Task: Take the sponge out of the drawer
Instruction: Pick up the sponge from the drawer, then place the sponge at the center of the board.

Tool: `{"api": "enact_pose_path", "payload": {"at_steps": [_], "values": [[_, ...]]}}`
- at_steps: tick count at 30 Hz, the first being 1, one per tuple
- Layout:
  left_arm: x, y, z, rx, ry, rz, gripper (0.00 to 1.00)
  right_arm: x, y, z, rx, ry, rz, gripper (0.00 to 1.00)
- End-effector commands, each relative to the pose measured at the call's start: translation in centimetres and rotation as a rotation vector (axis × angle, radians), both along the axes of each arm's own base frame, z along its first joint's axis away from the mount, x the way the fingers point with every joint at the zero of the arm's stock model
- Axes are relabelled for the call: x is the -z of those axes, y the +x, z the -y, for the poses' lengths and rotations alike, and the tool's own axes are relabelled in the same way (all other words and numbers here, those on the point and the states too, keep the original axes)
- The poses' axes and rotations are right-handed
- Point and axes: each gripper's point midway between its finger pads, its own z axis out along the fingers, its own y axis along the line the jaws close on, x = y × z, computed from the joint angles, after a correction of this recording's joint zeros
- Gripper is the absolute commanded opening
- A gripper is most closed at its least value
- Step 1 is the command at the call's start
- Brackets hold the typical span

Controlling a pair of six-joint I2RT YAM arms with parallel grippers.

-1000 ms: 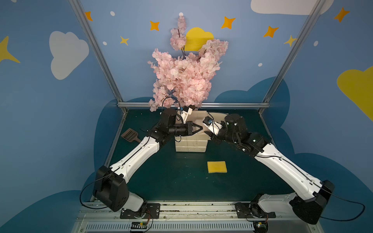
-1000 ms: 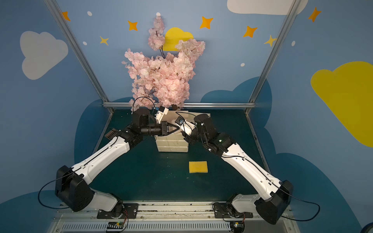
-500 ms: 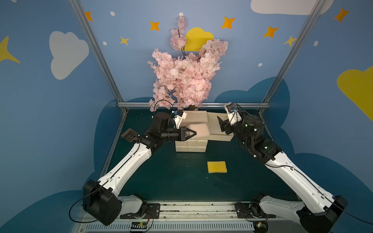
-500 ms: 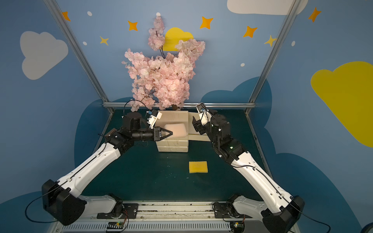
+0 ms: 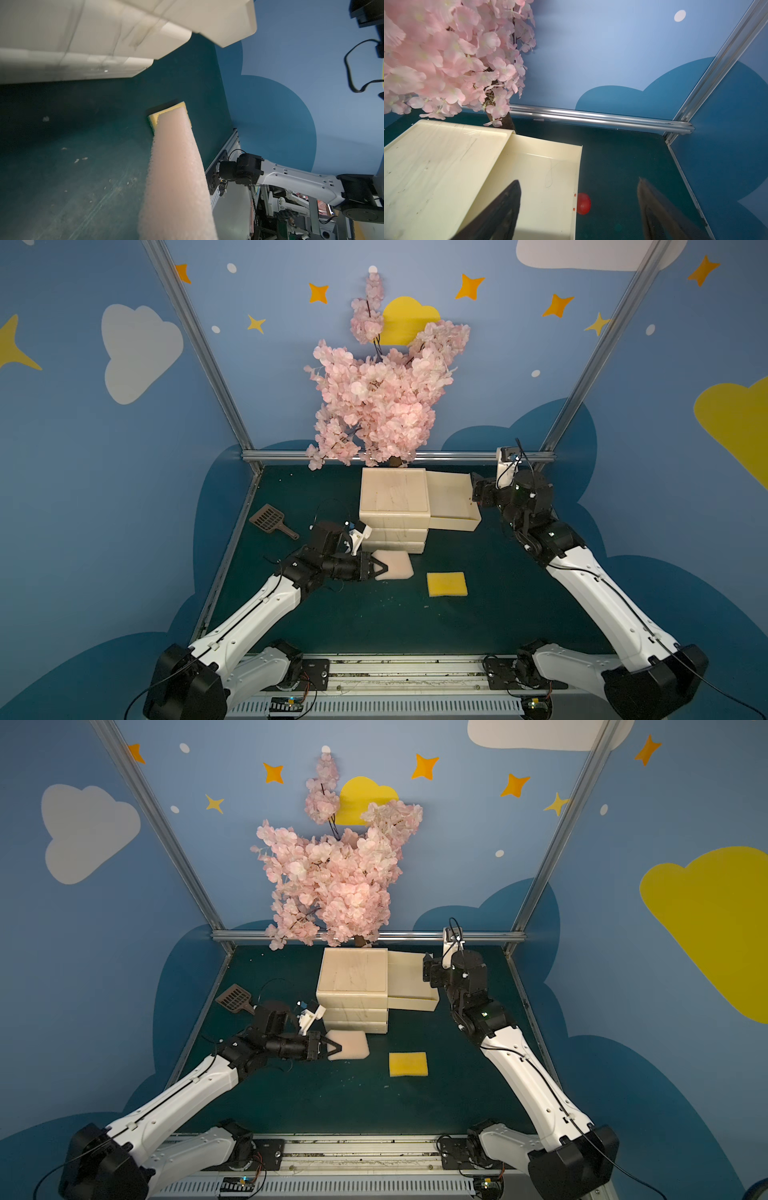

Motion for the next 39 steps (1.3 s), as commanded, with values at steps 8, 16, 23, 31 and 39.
{"api": "enact_pose_path", "payload": {"at_steps": [8, 16, 23, 31, 39], "values": [[4.9, -0.1, 2.0, 0.062, 0.07, -0.077, 0.09, 1.0, -0.4, 0.5, 0.006, 0.021, -0.048, 0.87], [9.5, 0.9, 2.2, 0.038, 0.122, -0.135, 0.08, 1.6, -0.6, 1.1, 0.016, 0.008, -0.066, 0.87], [12.4, 0.9, 1.0, 0.038, 0.213, -0.18, 0.21, 2.1, -0.6, 1.2, 0.014, 0.002, -0.081, 0.86], [14.2, 1.0, 0.6, 0.054, 0.264, -0.221, 0.35, 2.6, -0.3, 1.4, 0.025, -0.005, -0.09, 0.86], [13.9, 1.9, -0.1, 0.012, 0.285, -0.201, 0.44, 3.3, 0.2, 1.2, 0.02, -0.011, -0.114, 0.86]]}}
